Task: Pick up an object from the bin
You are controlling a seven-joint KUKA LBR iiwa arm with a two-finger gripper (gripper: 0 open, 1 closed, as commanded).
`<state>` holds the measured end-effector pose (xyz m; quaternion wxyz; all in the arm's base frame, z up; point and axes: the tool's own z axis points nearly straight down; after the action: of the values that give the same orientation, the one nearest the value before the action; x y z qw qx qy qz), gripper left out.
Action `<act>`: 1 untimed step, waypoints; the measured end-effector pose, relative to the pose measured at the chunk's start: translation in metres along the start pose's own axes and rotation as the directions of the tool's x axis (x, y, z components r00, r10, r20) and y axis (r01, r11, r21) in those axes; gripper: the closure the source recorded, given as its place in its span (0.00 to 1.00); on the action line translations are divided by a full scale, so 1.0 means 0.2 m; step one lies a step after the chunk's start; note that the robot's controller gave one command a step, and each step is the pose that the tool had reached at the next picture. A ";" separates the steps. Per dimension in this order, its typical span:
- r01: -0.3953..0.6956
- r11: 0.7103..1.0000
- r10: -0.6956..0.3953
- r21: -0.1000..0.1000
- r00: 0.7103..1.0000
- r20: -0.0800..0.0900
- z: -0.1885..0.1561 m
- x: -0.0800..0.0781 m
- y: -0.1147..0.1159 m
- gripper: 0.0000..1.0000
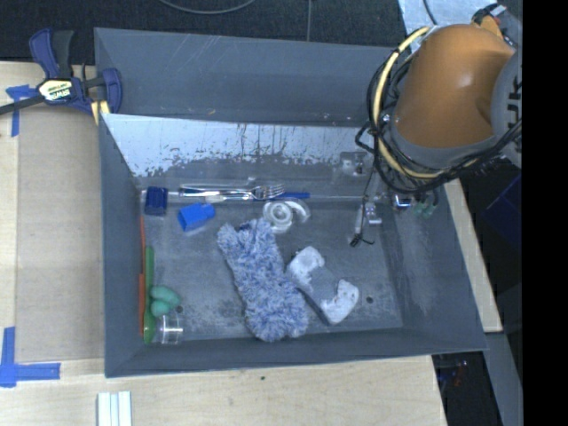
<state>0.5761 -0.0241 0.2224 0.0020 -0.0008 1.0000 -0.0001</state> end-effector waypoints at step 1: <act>0.000 1.000 0.000 0.000 1.000 0.000 0.00 0.00 0.00 0.00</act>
Offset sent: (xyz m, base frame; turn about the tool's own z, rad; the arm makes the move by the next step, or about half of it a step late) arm -0.0500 -0.0336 -0.0458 -0.0311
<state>0.5757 -0.0243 0.2221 0.0021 -0.0007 1.0000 -0.0001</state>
